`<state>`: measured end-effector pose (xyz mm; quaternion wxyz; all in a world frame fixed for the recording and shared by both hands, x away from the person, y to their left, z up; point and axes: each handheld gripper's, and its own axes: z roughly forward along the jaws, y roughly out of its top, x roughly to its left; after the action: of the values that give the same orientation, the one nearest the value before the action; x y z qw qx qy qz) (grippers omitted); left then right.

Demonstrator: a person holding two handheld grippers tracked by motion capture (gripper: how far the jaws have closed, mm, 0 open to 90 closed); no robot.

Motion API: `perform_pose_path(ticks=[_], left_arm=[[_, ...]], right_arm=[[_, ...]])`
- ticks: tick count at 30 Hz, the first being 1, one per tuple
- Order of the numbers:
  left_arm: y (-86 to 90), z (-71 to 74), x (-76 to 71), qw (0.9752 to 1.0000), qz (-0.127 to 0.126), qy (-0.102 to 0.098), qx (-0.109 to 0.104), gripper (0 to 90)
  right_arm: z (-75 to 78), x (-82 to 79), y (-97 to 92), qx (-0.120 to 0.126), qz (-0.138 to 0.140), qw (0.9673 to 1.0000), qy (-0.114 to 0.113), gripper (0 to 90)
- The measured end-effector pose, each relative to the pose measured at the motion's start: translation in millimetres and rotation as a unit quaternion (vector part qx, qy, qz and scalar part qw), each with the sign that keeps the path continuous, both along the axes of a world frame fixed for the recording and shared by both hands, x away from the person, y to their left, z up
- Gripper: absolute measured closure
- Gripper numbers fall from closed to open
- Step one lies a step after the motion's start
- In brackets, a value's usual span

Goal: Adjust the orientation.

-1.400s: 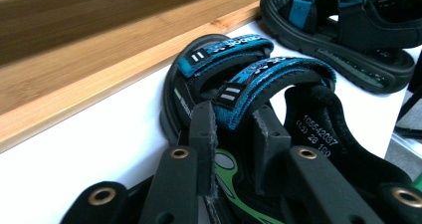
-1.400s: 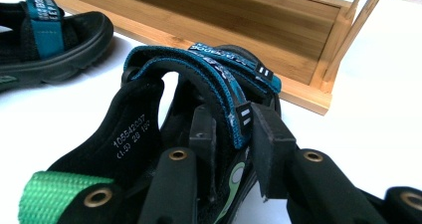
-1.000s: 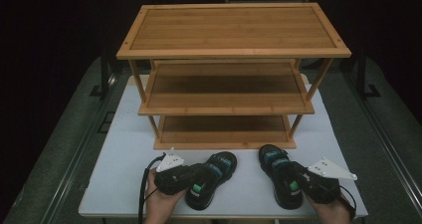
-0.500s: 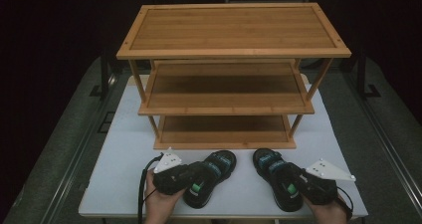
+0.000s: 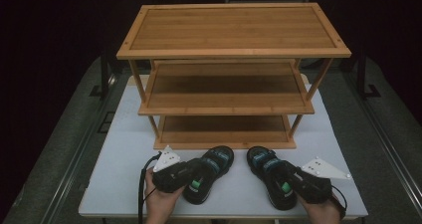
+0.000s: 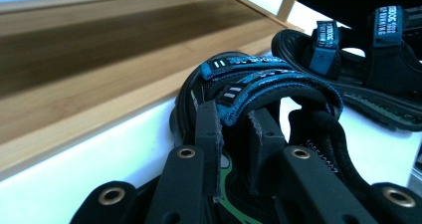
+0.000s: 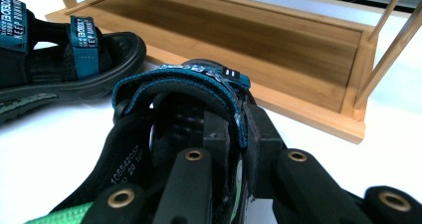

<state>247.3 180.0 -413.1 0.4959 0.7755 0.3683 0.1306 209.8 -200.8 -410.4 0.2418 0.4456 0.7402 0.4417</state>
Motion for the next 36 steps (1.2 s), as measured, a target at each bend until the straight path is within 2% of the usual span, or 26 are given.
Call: perform_pose_path(ticks=[14,25,36], left_arm=[[-10.8,-1.6,14.7,0.9994,0.031,-0.014,-0.011,78.2],[-16.6,-5.6,26.7,0.9976,0.061,-0.024,-0.024,78.2],[-21.8,-6.7,40.4,0.9954,0.086,-0.030,-0.028,78.2]], right_arm=[[3.2,12.0,17.0,-0.009,-0.011,0.9998,-0.017,81.3],[2.6,27.6,34.1,-0.019,-0.017,0.9993,-0.027,81.3],[1.8,44.8,44.8,-0.023,-0.040,0.9985,-0.030,81.2]])
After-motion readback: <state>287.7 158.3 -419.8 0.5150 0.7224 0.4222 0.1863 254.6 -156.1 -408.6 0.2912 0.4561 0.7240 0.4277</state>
